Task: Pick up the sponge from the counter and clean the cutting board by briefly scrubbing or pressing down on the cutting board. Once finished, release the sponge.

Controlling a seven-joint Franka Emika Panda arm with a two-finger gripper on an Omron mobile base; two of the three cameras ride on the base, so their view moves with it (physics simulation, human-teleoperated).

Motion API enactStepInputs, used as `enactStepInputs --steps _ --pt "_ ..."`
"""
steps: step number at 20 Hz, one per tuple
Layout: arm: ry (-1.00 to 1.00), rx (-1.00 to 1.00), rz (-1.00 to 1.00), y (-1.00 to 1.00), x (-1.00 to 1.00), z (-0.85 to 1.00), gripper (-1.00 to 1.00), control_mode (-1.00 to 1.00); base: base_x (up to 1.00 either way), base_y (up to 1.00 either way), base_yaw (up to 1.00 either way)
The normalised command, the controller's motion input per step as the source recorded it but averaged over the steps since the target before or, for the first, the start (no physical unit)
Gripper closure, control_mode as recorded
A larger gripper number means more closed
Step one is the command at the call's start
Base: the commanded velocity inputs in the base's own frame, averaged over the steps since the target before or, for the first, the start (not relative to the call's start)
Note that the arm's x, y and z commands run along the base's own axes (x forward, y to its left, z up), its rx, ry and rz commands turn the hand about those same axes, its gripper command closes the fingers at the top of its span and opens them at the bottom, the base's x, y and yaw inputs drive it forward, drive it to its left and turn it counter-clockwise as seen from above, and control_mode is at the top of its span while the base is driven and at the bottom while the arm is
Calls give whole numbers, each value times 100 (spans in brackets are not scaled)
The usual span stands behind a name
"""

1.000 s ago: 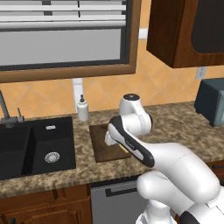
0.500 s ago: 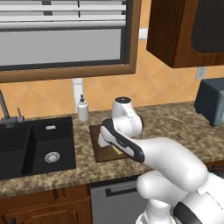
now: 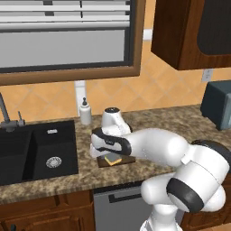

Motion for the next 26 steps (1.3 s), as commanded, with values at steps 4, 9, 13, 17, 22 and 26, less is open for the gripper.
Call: enactStepInputs --steps 4,9,13,17,22,26 --pt "9 0 0 26 18 -24 100 -100 0 0 0" --pt "10 0 0 11 46 -14 100 -100 0 0 0" --pt "4 -2 0 6 39 -11 100 -100 0 0 0" --pt "3 -4 0 6 34 -20 100 -100 0 0 0" --pt "0 -5 0 0 32 -14 100 -100 0 0 0" --pt "1 -5 0 0 49 -11 100 -100 0 0 0"
